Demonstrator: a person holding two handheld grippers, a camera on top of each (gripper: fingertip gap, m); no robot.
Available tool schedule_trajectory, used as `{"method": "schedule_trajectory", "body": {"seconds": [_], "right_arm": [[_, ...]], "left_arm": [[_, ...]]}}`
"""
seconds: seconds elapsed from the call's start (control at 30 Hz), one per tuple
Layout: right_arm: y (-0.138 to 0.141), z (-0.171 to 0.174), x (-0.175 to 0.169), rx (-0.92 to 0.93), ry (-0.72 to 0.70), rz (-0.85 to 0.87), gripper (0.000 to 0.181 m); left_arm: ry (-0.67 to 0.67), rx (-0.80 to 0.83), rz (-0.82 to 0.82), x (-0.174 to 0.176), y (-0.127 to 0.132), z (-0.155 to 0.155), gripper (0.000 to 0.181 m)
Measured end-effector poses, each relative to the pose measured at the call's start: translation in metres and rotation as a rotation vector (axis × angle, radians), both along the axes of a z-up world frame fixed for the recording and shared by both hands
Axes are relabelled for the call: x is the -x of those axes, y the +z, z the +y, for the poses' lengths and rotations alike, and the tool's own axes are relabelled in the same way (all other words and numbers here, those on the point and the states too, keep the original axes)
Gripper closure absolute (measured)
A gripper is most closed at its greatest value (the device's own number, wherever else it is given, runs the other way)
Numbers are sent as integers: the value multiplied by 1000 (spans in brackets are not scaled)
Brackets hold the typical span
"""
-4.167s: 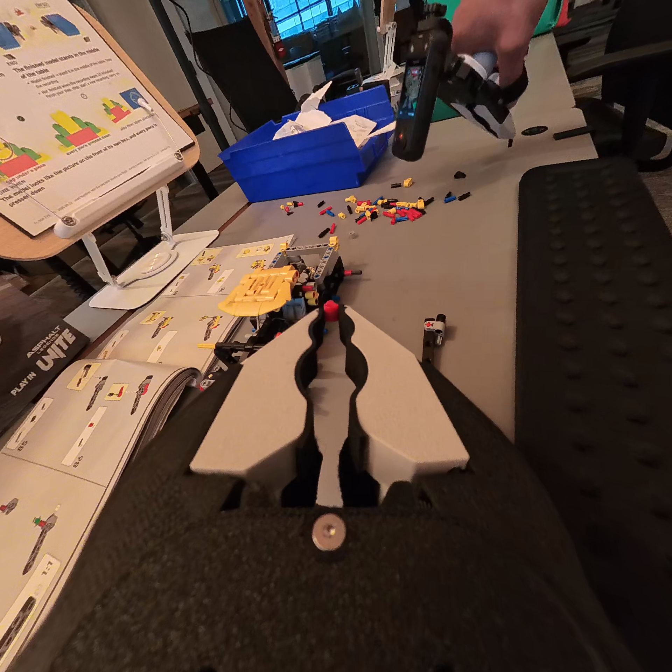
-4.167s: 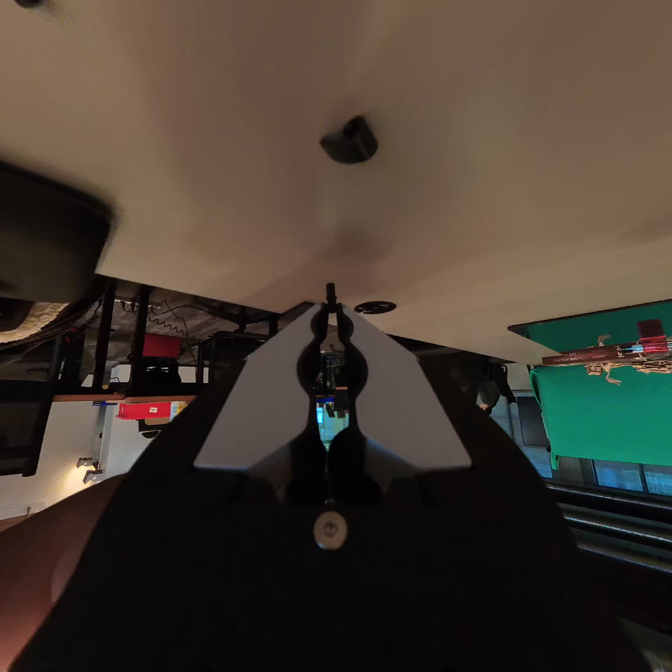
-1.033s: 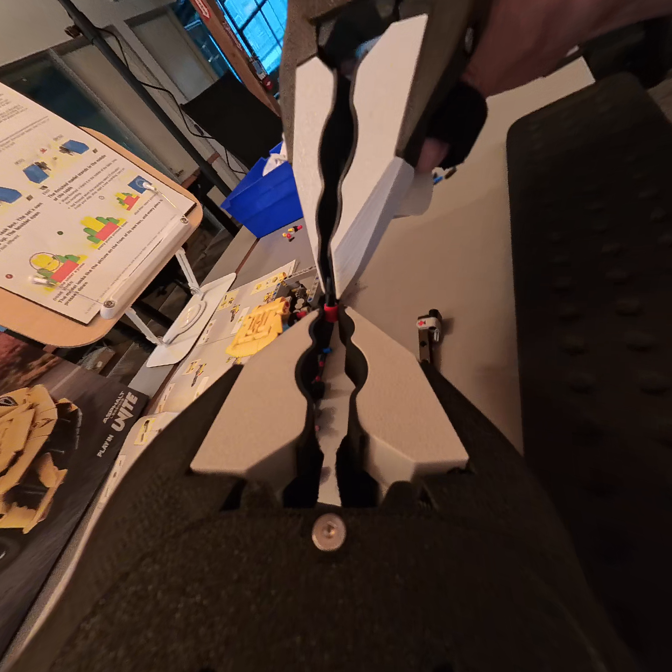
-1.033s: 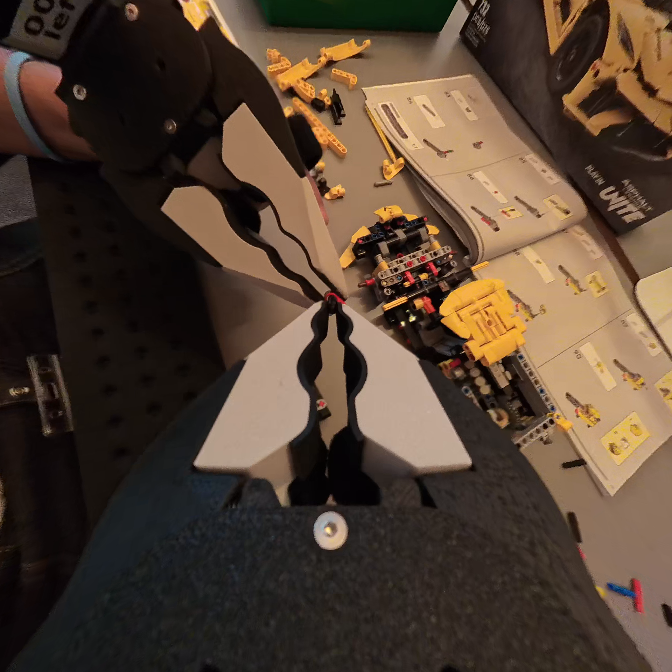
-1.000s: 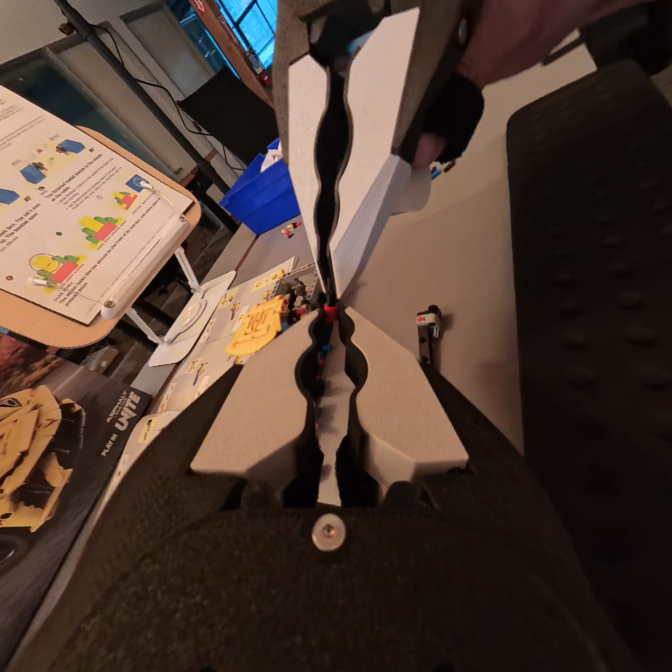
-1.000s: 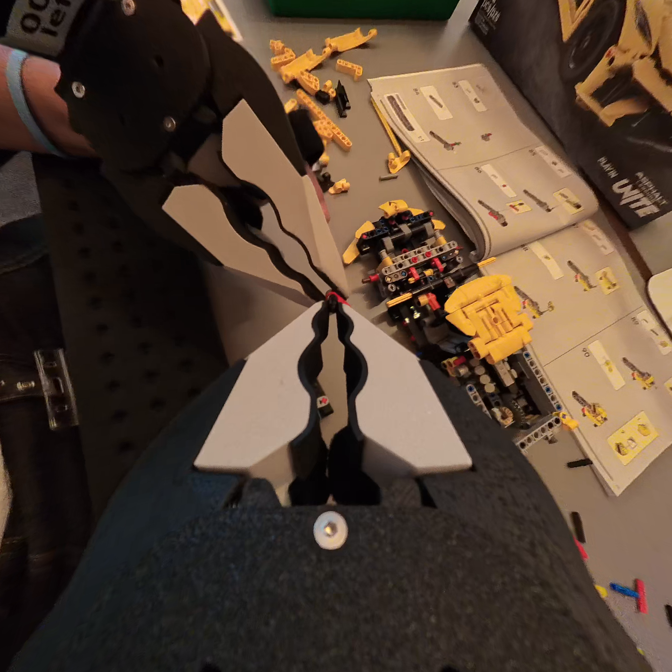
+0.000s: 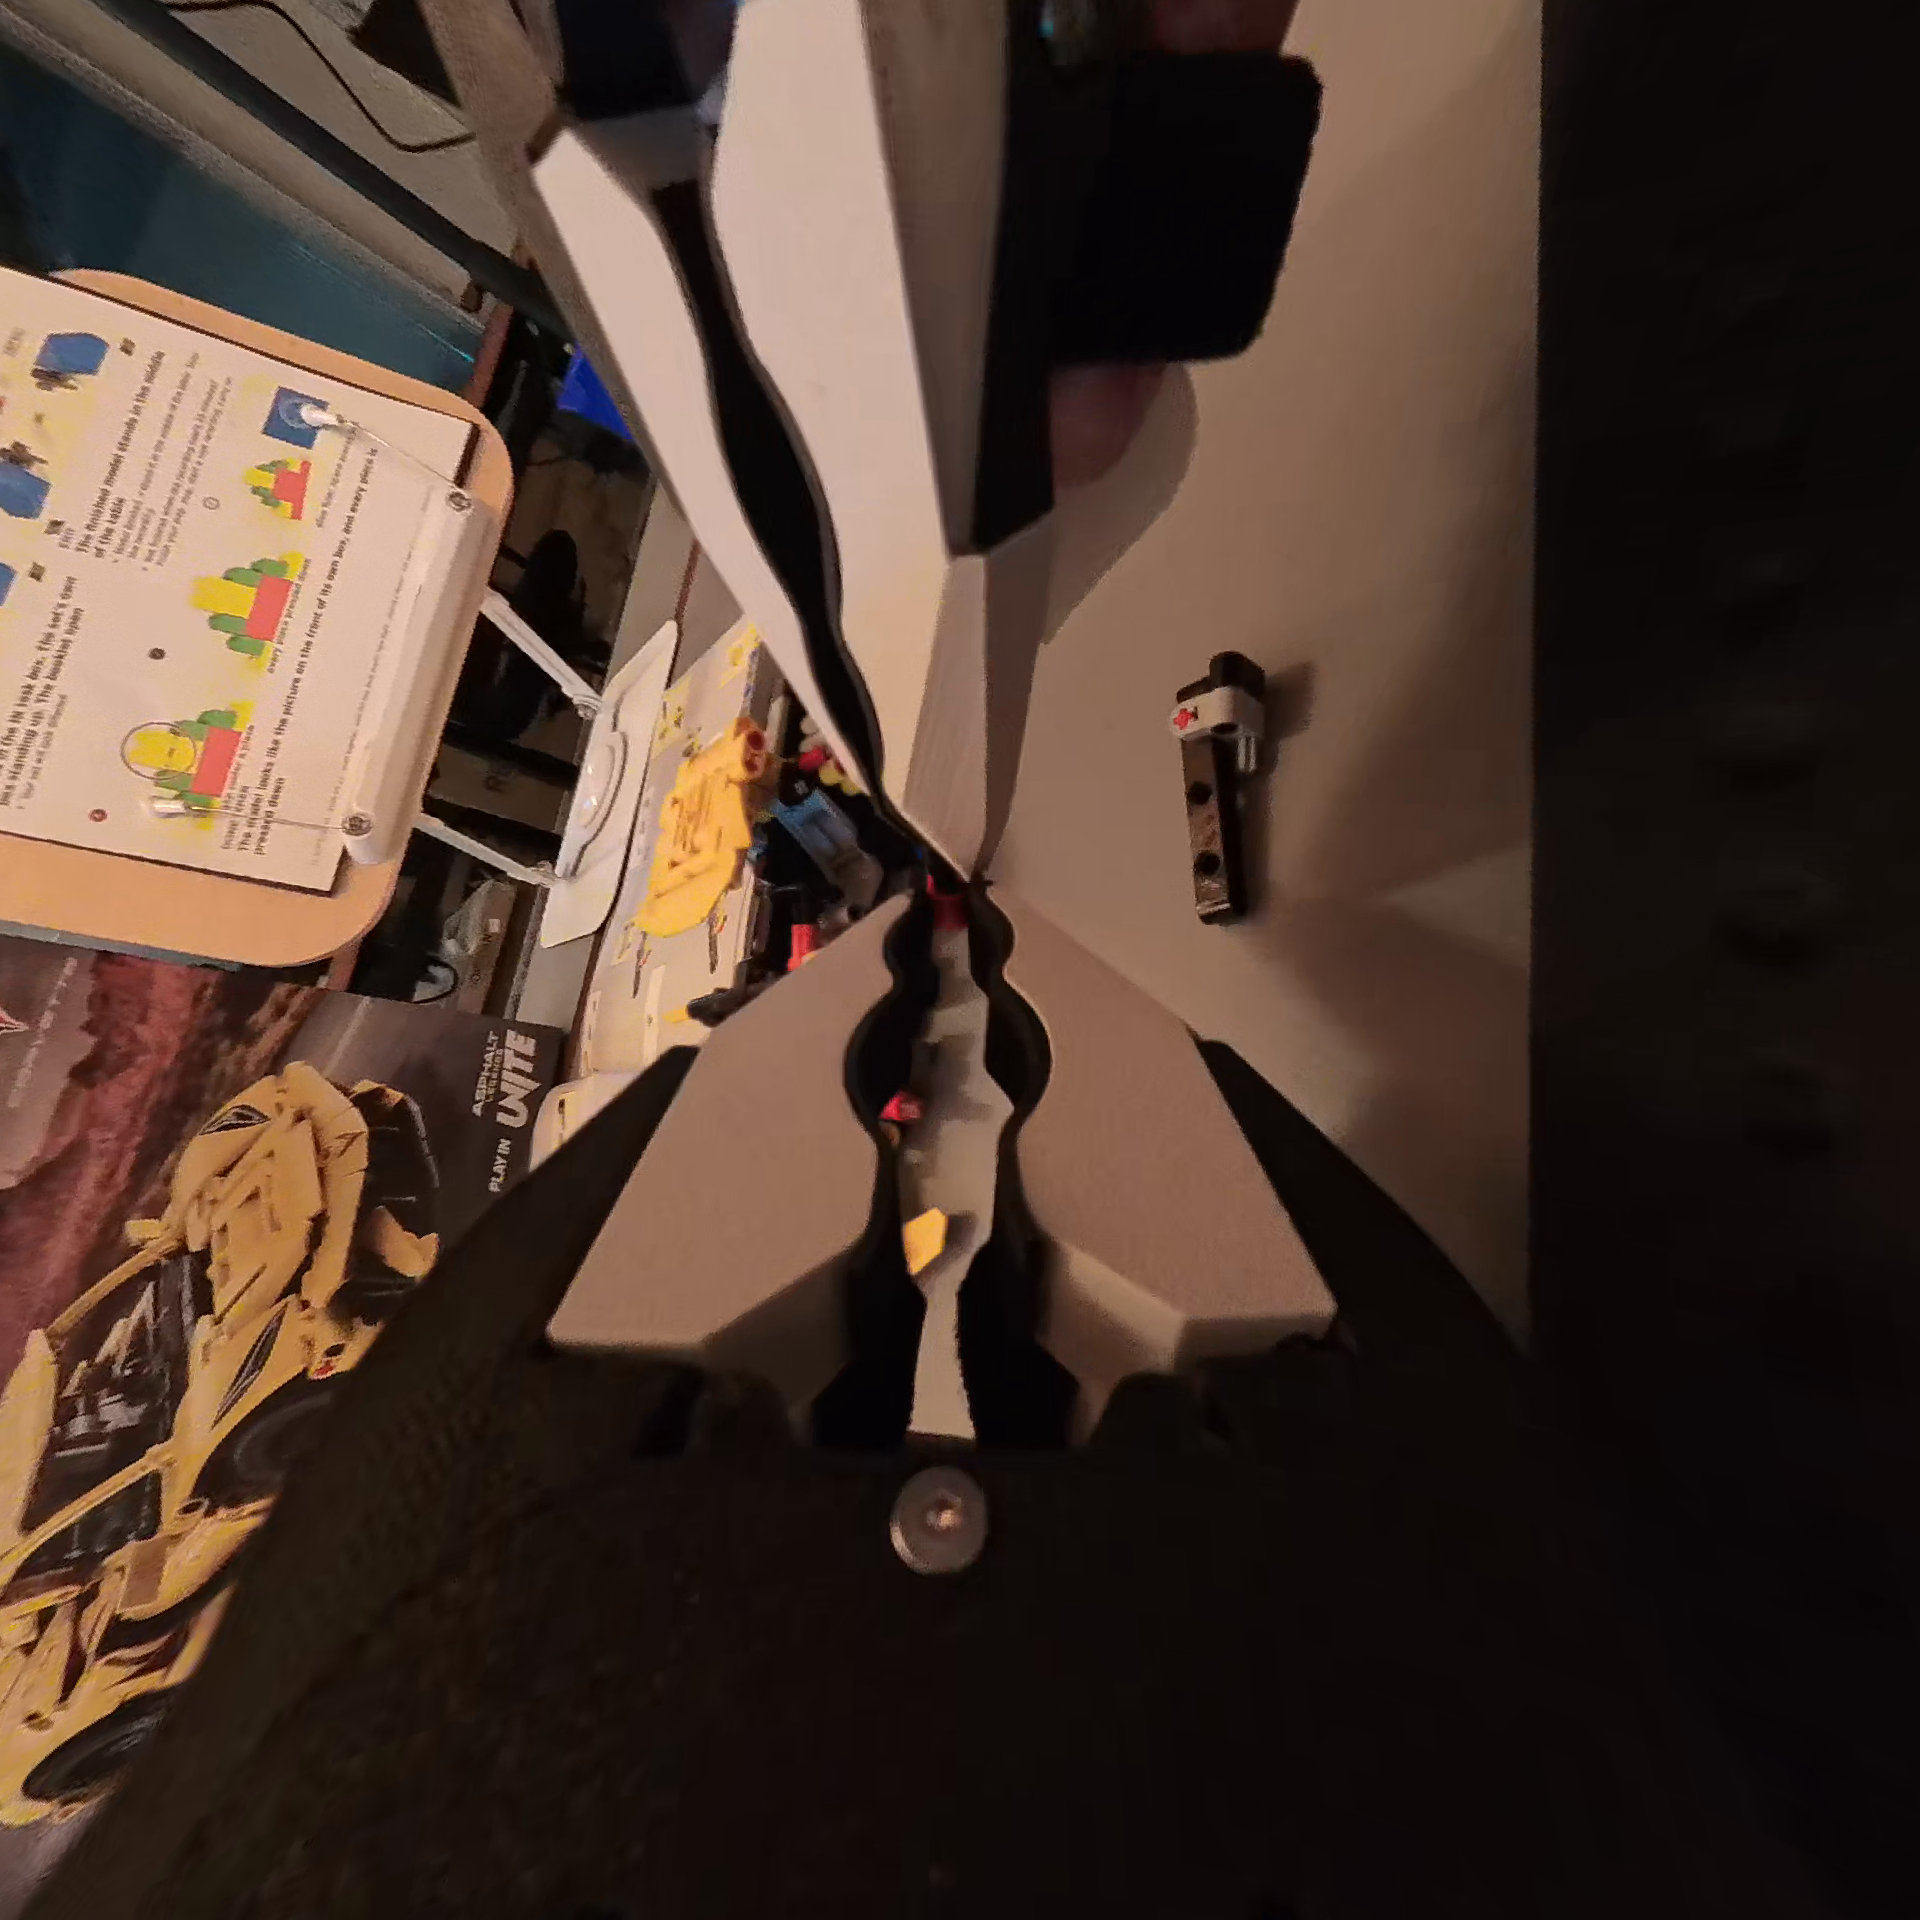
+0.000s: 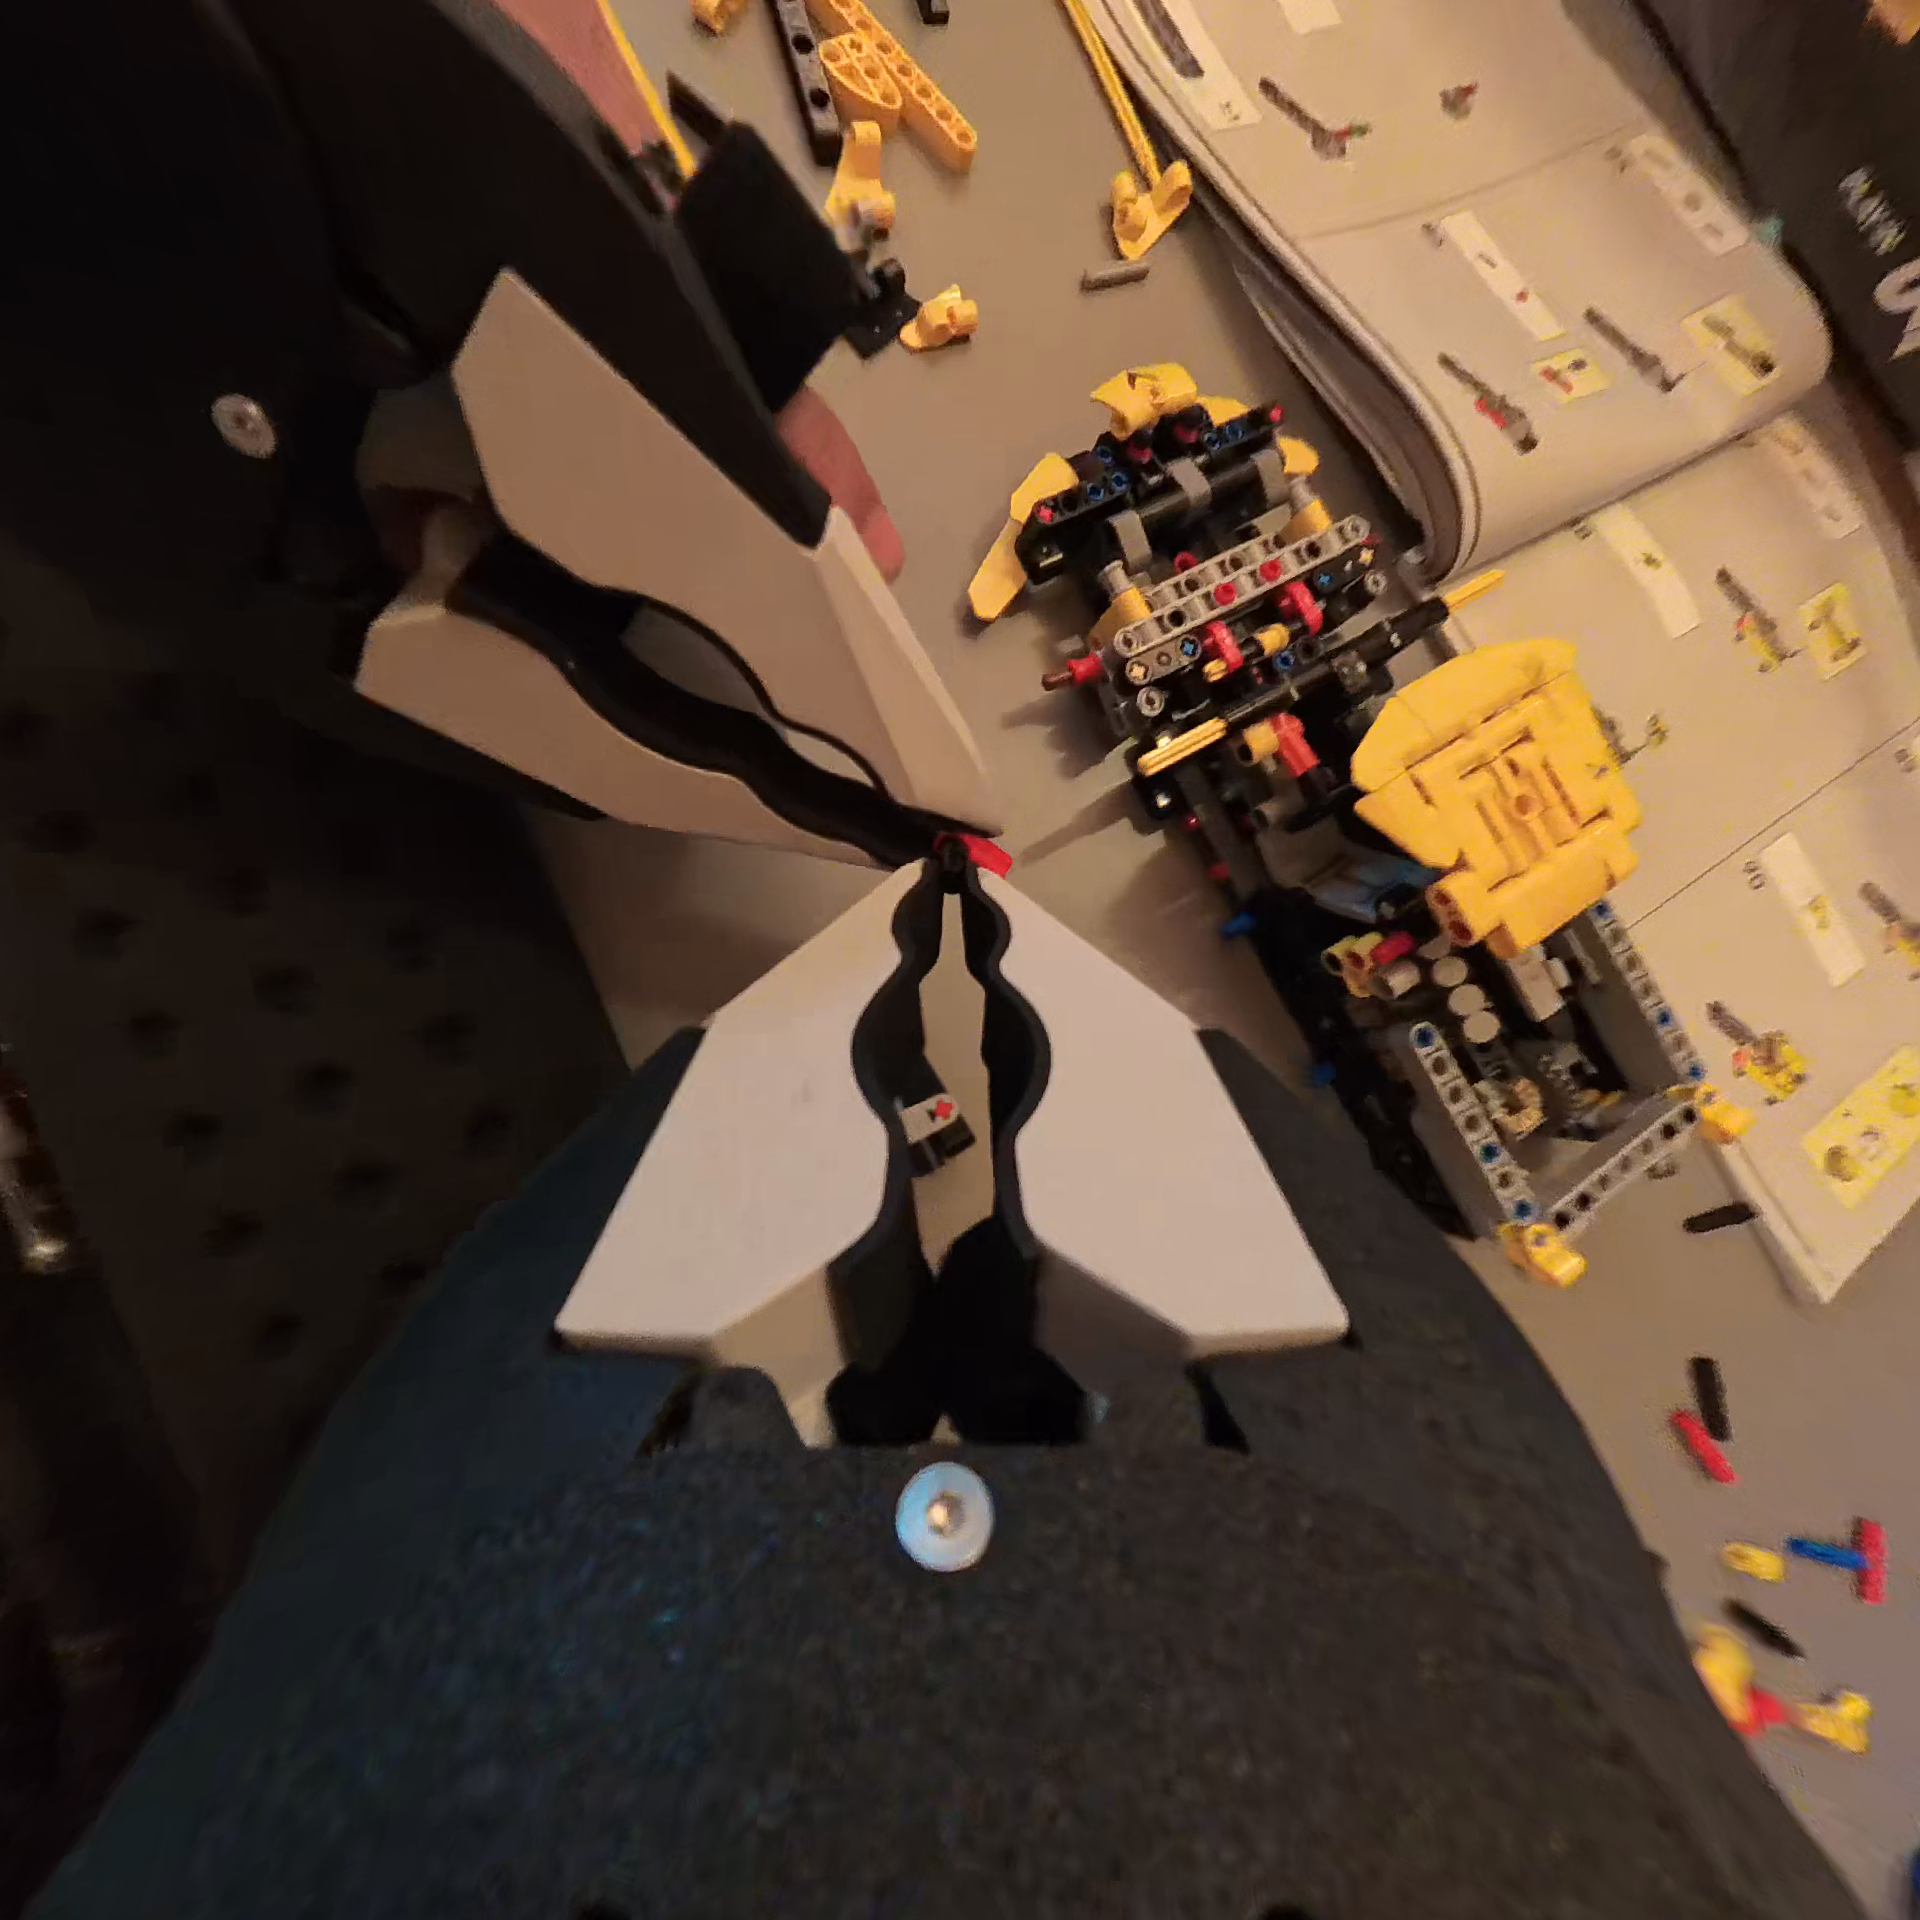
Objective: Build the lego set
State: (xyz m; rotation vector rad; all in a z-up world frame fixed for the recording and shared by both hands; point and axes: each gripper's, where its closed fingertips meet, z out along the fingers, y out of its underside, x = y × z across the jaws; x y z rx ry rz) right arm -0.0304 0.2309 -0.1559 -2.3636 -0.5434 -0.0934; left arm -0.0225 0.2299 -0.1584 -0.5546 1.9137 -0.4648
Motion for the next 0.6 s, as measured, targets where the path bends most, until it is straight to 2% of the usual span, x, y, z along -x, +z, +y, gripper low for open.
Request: {"method": "schedule_trajectory", "body": {"seconds": [0.2,0.27,0.33,0.47,0.6], "right_arm": [[9,-4,-1,-20,-63,200,175],[14,-5,-3,-34,-71,225,164],[17,-7,-2,-33,-61,235,162],[25,-2,-2,-96,-48,180,173],[24,1,1,-91,-42,199,174]], "left_arm": [[-53,242,31,0,6,-6,175],[-52,313,36,0,10,-4,175],[-41,344,39,-1,12,0,175],[-43,343,36,-1,12,0,175],[-48,341,35,0,13,-1,175]]}}
